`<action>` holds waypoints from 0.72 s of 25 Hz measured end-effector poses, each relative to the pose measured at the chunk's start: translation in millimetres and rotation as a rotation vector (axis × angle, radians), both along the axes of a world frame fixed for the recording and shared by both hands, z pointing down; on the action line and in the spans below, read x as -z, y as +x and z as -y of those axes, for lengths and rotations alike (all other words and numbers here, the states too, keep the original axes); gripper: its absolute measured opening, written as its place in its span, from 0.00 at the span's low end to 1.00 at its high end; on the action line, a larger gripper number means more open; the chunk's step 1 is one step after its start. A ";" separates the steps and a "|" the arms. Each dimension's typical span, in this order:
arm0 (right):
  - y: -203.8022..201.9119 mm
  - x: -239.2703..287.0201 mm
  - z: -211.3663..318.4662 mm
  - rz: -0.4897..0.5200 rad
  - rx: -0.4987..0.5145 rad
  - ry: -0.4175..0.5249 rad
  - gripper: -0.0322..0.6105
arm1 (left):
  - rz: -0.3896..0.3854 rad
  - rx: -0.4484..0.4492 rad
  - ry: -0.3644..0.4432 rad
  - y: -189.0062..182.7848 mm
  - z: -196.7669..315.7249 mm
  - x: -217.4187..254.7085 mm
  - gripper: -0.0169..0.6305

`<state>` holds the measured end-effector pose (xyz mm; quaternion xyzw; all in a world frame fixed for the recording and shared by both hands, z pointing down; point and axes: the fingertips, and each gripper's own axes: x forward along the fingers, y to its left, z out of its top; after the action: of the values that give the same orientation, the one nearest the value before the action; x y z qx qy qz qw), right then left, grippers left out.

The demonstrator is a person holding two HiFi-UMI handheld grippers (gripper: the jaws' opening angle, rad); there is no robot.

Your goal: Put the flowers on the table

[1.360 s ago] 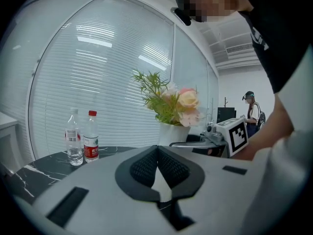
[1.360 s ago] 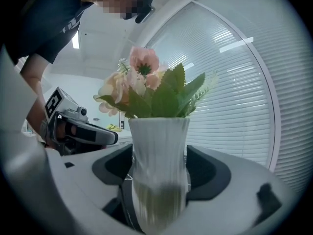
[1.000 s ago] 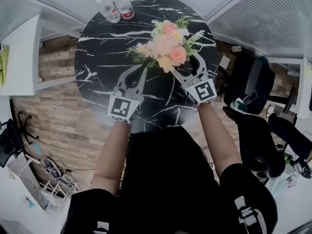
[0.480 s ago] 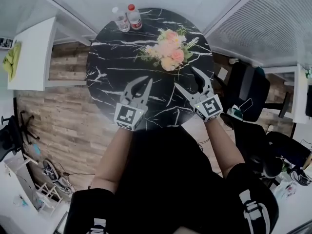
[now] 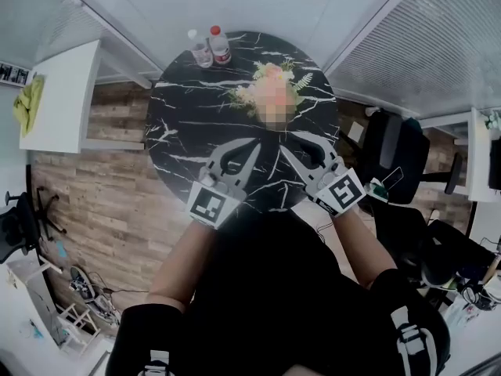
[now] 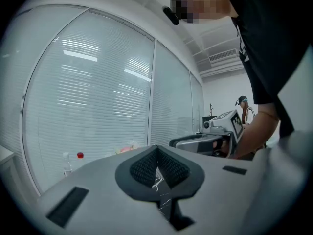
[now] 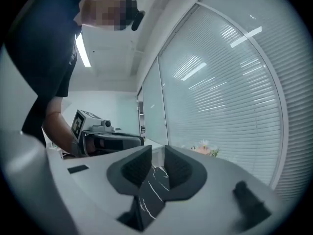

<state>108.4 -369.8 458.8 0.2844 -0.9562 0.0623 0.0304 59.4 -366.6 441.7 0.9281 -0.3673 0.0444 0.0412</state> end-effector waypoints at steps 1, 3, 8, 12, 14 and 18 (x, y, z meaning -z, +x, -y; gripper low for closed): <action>-0.3 3.6 -1.6 0.002 0.004 -0.005 0.15 | 0.007 -0.004 0.014 2.4 -0.7 4.9 0.04; 0.1 9.8 -4.6 0.007 0.001 -0.012 0.10 | 0.015 -0.004 0.026 6.0 -2.7 11.0 0.04; -0.1 27.2 -6.6 0.012 -0.006 0.028 0.08 | -0.001 -0.016 0.017 14.9 -5.4 18.3 0.04; 1.8 29.3 -5.8 0.008 -0.013 0.037 0.08 | -0.010 -0.026 0.008 17.5 -5.8 20.2 0.04; 1.6 33.8 -6.0 0.026 -0.025 0.035 0.08 | -0.015 -0.029 0.011 19.0 -6.4 20.6 0.04; 3.7 36.4 -9.0 0.031 -0.033 0.034 0.08 | 0.009 -0.033 0.016 21.0 -6.5 18.1 0.04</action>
<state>112.1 -360.7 422.4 0.2994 -0.9527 0.0509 0.0095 80.3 -360.1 423.6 0.9342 -0.3523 0.0464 0.0313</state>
